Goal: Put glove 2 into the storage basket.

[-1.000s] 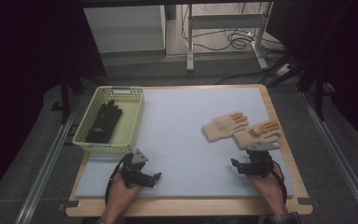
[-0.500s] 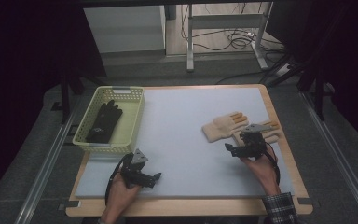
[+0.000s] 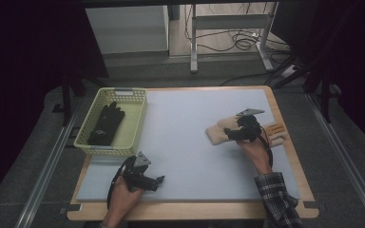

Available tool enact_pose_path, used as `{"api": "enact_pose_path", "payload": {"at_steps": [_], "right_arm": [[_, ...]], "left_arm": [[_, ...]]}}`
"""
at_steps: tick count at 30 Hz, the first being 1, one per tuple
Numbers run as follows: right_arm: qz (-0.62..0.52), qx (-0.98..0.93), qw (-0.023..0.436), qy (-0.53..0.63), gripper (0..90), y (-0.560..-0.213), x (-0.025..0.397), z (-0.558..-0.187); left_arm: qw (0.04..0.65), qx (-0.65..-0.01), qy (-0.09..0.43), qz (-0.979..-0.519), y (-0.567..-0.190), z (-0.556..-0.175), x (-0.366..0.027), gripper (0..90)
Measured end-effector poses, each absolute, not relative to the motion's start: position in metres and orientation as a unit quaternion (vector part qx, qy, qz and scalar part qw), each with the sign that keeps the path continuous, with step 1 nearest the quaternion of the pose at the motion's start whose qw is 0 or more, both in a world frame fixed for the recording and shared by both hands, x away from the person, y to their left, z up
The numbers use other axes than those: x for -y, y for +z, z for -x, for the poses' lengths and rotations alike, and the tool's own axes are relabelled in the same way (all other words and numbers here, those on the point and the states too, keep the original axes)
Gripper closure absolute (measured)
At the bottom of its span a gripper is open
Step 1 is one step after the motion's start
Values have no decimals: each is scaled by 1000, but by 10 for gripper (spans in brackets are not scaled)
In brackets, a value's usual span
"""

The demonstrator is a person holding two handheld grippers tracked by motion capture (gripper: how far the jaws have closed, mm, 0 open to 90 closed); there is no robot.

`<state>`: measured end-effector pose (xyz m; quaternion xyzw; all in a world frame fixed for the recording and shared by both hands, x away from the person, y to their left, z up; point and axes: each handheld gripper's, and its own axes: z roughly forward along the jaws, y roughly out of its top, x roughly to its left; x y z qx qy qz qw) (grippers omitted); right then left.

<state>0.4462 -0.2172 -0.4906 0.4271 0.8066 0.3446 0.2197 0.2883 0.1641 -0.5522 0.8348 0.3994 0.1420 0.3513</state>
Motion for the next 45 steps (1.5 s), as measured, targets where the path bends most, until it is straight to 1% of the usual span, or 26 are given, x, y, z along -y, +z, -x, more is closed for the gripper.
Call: {"api": "enact_pose_path", "payload": {"at_steps": [2,3,5,7,9,10,11,12,13,14,15,16,17,18,22,28,33,38,41,43,45], "right_arm": [[-429,-806,218,344,222,-492,215,-450],[-435,-808,216,334,192,-497,209,-461],[-438,-812,220,318,175,-503,204,-470],[-444,-816,223,296,172,-510,199,-477],[-450,-817,218,288,190,-515,199,-482],[-453,-816,212,289,235,-517,199,-484],[-453,-816,212,289,235,-517,199,-484],[-448,-819,208,291,321,-517,200,-483],[-445,-821,209,290,366,-517,199,-483],[-439,-825,207,291,445,-517,199,-481],[-436,-826,205,293,473,-517,198,-481],[-436,-826,205,293,473,-517,198,-481],[-430,-829,205,294,526,-516,197,-478],[-429,-829,204,296,541,-516,196,-477],[-408,-837,208,300,558,-510,194,-471],[-359,-846,197,341,555,-485,188,-446],[-286,-867,176,368,547,-467,172,-406],[-227,-888,150,370,533,-470,155,-370],[-215,-895,136,366,524,-479,149,-360],[-218,-896,112,370,464,-494,146,-355],[-233,-895,91,370,350,-506,146,-355]], "left_arm": [[351,-399,142,-835,-552,-288,-164,2],[351,-399,142,-835,-552,-288,-164,1],[351,-399,142,-835,-552,-288,-164,2],[351,-399,142,-835,-552,-288,-164,2],[351,-399,142,-835,-552,-288,-164,2],[350,-399,142,-836,-552,-288,-164,1],[350,-399,142,-836,-552,-288,-164,2],[350,-399,142,-836,-552,-288,-164,2],[350,-399,142,-836,-552,-288,-164,1],[350,-399,142,-836,-552,-288,-164,2],[351,-399,142,-835,-552,-288,-164,2],[351,-399,142,-835,-552,-288,-164,1],[351,-399,142,-835,-552,-288,-164,2],[351,-399,142,-835,-552,-288,-164,2],[351,-399,141,-835,-552,-289,-164,2],[350,-399,142,-835,-552,-288,-164,2],[351,-399,142,-835,-552,-288,-164,2],[350,-399,143,-835,-552,-288,-164,2],[350,-398,143,-836,-552,-288,-164,2],[350,-398,143,-836,-552,-288,-164,2],[351,-399,142,-835,-552,-288,-164,2]]}}
